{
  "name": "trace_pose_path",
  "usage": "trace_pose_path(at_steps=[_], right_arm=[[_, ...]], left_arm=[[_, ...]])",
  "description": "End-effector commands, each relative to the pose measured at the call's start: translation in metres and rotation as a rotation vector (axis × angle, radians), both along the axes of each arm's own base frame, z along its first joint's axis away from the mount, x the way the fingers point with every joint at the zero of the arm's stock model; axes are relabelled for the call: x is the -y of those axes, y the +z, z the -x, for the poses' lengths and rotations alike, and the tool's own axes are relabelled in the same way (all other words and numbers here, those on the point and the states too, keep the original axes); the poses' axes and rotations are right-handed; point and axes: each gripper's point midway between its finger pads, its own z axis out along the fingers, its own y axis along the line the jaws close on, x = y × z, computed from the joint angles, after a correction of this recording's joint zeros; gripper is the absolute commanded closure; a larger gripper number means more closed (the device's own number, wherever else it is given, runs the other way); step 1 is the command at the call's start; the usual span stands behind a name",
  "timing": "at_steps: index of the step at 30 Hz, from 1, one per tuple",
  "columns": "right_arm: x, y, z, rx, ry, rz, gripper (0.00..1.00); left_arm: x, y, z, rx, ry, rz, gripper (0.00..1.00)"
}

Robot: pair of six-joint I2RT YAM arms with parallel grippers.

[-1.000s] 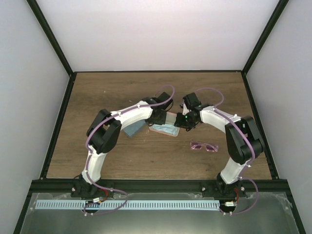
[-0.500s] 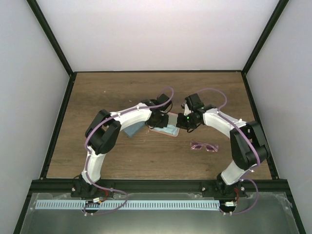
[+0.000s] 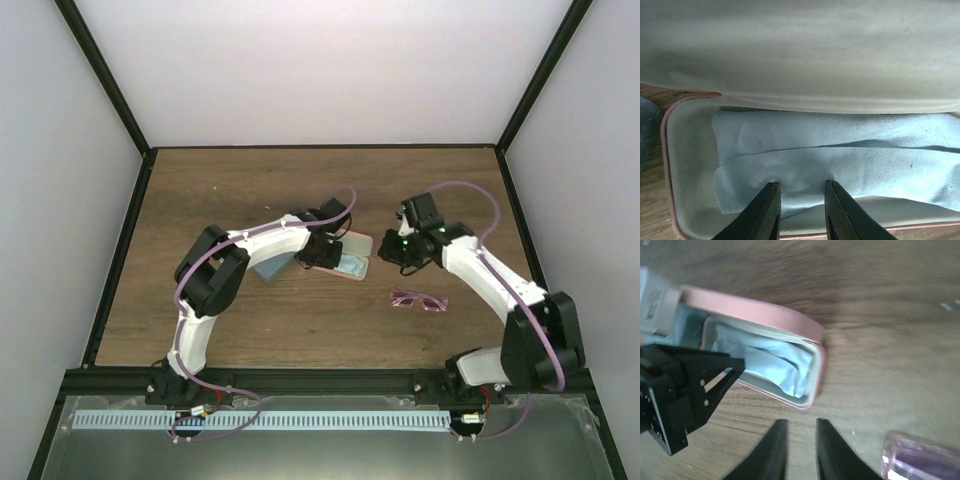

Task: Organize the sunglasses
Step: Adjust the glasses cleaning cloth in the sunglasses case, then pick up the sunglasses from the center of the board.

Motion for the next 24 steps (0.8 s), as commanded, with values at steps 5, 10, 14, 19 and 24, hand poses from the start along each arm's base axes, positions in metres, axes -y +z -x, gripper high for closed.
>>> trace_pose_path(at_steps=[5, 10, 14, 19, 24], right_arm=[[0.066, 0.005, 0.041, -0.098, -0.212, 0.106, 0.66], [0.091, 0.014, 0.052, -0.101, -0.315, 0.054, 0.66], [0.127, 0.030, 0.053, -0.070, -0.460, 0.020, 0.52], [0.151, 0.034, 0.053, -0.084, -0.559, -0.108, 0.70], [0.124, 0.033, 0.059, -0.079, -0.473, -0.275, 0.99]], left_arm=[[0.034, 0.083, -0.017, 0.164, -0.032, 0.129, 0.70], [0.076, 0.115, -0.006, 0.215, -0.102, 0.236, 0.69], [0.128, 0.126, 0.020, 0.302, -0.327, 0.280, 0.62], [0.180, 0.117, 0.050, 0.367, -0.562, 0.265, 0.61], [0.199, 0.091, 0.055, 0.273, -0.579, 0.269, 0.67]])
